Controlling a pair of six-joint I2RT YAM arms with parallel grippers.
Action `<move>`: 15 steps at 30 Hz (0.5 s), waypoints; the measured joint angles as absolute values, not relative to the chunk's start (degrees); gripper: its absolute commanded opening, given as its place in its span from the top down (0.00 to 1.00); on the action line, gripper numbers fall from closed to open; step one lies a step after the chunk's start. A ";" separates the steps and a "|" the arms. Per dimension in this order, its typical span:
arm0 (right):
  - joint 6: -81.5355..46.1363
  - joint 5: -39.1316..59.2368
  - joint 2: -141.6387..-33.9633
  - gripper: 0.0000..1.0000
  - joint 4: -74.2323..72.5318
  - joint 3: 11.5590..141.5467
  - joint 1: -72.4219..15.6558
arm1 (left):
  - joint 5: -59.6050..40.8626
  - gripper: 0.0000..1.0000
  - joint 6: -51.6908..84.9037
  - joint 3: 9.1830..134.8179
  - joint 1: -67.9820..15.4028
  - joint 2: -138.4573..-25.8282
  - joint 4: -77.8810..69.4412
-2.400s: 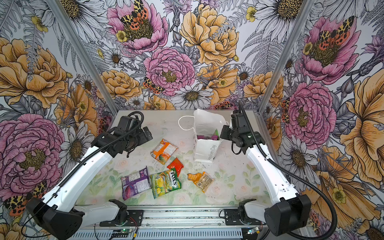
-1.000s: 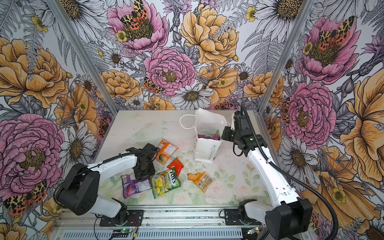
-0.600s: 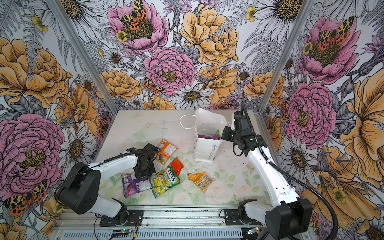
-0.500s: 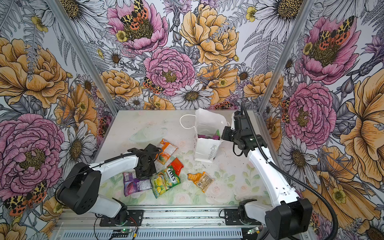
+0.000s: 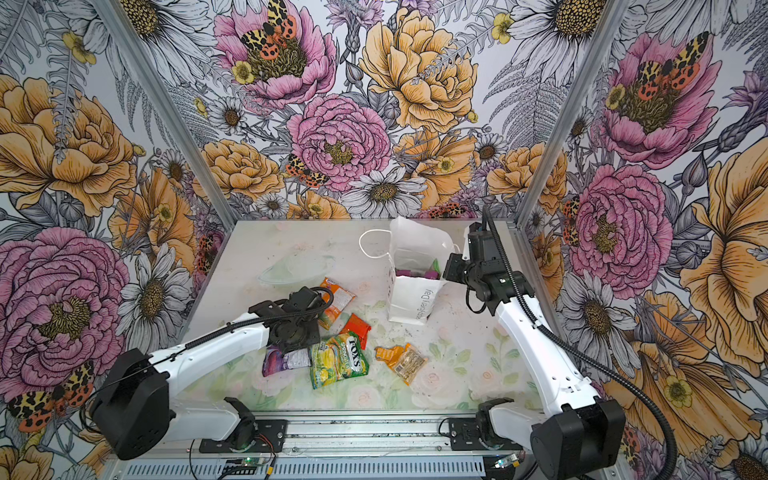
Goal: Place the snacks into the paper bag
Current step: 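Lower the left gripper and grasp the purple Fox's Berries bag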
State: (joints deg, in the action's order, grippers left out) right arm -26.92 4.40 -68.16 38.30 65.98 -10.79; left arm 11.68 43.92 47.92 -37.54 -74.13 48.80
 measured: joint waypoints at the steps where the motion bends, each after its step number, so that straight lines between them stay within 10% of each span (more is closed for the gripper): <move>1: -26.94 4.40 -68.07 1.00 38.26 65.87 -10.79 | 12.49 1.00 43.86 48.10 -38.06 -72.71 48.47; 15: -27.38 4.84 -67.83 1.00 38.26 65.78 -10.79 | 18.72 1.00 42.00 48.23 -38.39 -61.14 46.81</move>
